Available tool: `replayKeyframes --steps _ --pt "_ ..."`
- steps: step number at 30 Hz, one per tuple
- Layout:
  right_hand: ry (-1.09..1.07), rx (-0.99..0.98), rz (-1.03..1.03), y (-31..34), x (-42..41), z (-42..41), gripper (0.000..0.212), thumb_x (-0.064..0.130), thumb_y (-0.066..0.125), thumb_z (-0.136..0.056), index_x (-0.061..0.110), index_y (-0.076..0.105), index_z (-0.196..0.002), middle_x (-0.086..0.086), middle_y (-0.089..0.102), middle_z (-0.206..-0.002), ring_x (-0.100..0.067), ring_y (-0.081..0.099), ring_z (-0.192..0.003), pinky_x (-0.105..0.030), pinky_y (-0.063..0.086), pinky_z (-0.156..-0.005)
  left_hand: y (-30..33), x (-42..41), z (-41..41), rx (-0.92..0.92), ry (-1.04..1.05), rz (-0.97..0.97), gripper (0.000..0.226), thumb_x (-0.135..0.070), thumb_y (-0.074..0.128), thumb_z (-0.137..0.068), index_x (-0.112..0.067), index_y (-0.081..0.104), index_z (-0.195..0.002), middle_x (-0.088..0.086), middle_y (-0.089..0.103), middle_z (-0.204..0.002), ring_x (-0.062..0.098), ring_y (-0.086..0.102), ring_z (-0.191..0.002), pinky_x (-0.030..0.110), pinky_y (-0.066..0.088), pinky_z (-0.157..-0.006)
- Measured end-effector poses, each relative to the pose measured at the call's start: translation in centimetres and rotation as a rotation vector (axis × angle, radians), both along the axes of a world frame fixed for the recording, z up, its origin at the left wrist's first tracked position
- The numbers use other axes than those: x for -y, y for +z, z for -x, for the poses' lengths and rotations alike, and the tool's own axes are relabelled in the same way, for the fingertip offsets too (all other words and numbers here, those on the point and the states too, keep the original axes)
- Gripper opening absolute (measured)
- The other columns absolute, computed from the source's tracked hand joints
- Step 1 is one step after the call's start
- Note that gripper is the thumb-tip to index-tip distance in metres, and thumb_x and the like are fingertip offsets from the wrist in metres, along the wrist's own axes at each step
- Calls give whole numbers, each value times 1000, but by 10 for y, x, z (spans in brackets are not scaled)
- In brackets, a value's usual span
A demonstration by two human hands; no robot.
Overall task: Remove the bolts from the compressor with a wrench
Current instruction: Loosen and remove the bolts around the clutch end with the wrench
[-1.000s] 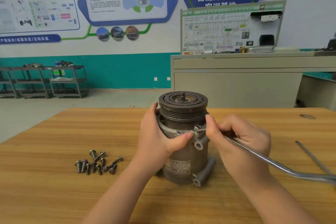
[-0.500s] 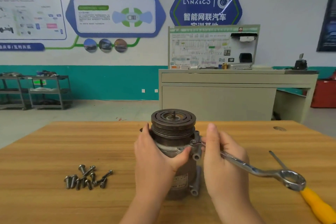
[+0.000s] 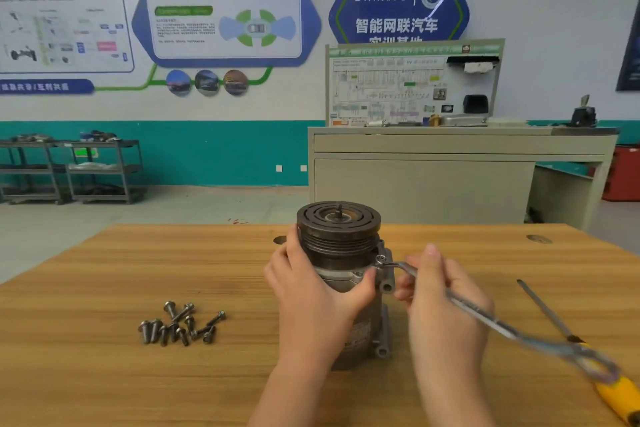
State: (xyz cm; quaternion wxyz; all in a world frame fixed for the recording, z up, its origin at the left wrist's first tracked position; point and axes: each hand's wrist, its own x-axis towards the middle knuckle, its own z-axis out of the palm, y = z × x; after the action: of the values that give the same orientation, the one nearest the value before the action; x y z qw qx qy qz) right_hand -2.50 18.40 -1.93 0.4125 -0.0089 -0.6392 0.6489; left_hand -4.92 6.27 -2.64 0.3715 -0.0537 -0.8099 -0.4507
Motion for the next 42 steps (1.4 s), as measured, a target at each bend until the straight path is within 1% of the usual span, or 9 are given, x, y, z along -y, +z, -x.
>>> replayKeyframes --steps 4,9,13,18,23,27,33,37,42 --pt "557 307 408 30 -40 10 27 29 58 -91 5 68 -83 -4 58 -53 -9 50 -41 -16 33 -32 -2 1 3 -14 -11 -5 116 -70 65 -58 -26 11 -150 -13 23 -121 0 12 -113 25 25 -95" --pt "956 626 464 53 -63 56 20 25 64 -75 6 58 -72 -1 46 -50 -1 35 -30 -9 22 -26 -4 2 6 -15 -2 -12 119 -69 66 -55 -24 12 -151 -7 30 -129 4 16 -117 27 26 -97" --pt "987 537 570 44 -53 80 26 32 68 -73 12 54 -65 3 41 -43 -1 31 -26 -10 20 -24 -5 2 9 -36 8 -6 120 -66 69 -54 -17 19 -151 -3 35 -127 10 23 -118 26 24 -98" --pt "862 101 781 42 -57 71 30 37 78 -62 15 58 -61 7 47 -49 0 36 -31 -11 28 -29 -7 3 13 -57 -4 -16 120 -71 65 -51 -23 18 -151 -9 32 -121 3 20 -113 26 26 -94" --pt "278 -201 270 46 -51 55 48 31 79 -76 23 38 -51 5 43 -38 -10 40 -32 -17 32 -38 -6 -4 14 -46 19 -7 121 -73 66 -50 -28 15 -151 -8 31 -127 1 17 -112 11 23 -82" --pt "-97 -365 -174 33 -44 50 46 29 62 -86 9 38 -53 -5 48 -41 -26 49 -40 -32 42 -44 -2 -19 16 -11 144 27 126 -73 64 -54 -15 12 -153 4 33 -131 13 21 -116 22 22 -87" --pt "-282 -563 -595 26 -34 45 42 6 57 -87 7 36 -51 3 27 -49 -13 25 -52 -13 23 -50 0 -32 19 3 258 45 125 -74 61 -56 -7 17 -151 13 38 -129 22 24 -116 30 28 -87" --pt "-265 -518 -775 39 -22 29 41 8 54 -85 27 24 -65 20 18 -55 -10 27 -52 -14 22 -47 1 -30 17 51 238 80 122 -77 55 -56 -8 19 -150 13 36 -130 24 25 -117 31 31 -85" --pt "-355 -310 -1020 40 5 14 22 10 44 -78 16 46 -57 3 43 -48 -19 34 -39 -22 22 -42 21 -32 11 184 219 -14 91 -45 26 -70 -12 13 -153 18 31 -146 32 27 -131 28 20 -96"
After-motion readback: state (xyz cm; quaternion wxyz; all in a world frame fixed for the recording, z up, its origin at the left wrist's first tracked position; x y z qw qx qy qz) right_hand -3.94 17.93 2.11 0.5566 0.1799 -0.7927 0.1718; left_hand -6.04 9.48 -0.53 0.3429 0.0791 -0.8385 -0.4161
